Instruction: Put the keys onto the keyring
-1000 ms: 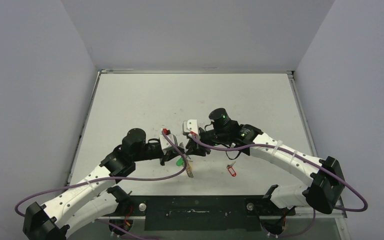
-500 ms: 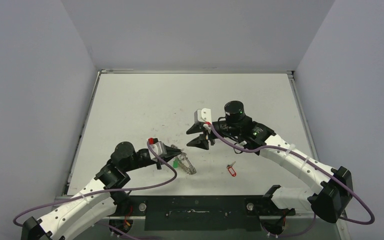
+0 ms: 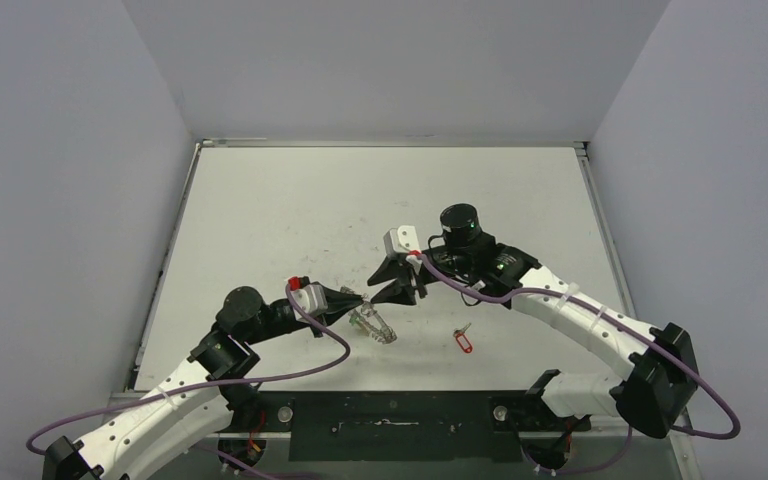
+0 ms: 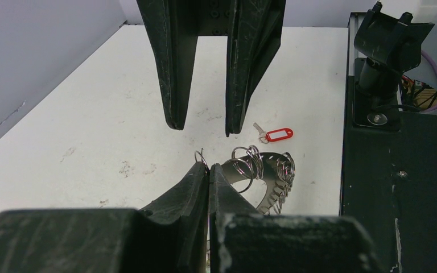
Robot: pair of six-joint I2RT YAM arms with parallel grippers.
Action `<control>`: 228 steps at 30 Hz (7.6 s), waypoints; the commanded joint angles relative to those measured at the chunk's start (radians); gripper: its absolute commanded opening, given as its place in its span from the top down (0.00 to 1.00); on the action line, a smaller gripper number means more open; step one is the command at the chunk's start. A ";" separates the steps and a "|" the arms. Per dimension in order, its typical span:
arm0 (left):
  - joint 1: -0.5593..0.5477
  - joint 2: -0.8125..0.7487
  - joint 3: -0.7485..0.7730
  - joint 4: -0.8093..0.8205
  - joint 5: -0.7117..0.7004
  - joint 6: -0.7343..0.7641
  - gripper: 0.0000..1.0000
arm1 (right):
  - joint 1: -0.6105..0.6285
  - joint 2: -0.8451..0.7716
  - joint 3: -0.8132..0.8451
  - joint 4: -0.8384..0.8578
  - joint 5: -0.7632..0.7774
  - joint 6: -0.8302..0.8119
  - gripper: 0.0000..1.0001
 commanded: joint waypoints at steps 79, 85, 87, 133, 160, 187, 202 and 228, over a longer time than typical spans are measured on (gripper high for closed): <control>-0.008 0.284 0.146 0.241 -0.040 -0.167 0.70 | 0.088 0.382 0.881 -1.131 0.561 0.136 1.00; -0.010 0.340 0.167 0.282 0.015 -0.185 0.74 | 0.089 0.385 0.886 -1.127 0.560 0.141 1.00; -0.011 0.356 0.171 0.294 0.041 -0.191 0.73 | 0.089 0.388 0.889 -1.127 0.561 0.141 1.00; -0.047 0.472 0.206 0.388 0.087 -0.198 1.00 | 0.105 0.397 0.875 -1.122 0.512 0.100 1.00; -0.055 0.451 0.207 0.337 0.098 -0.166 1.00 | 0.109 0.382 0.877 -1.126 0.493 0.045 1.00; -0.061 0.301 0.055 0.599 -0.002 -0.184 1.00 | -0.072 -0.133 0.189 -0.244 0.090 0.006 0.45; -0.061 0.296 0.077 0.594 0.008 -0.188 1.00 | -0.072 -0.076 0.178 -0.275 0.005 -0.087 0.67; -0.061 0.272 0.079 0.554 -0.019 -0.176 1.00 | -0.072 0.012 0.294 -0.496 0.010 -0.137 1.00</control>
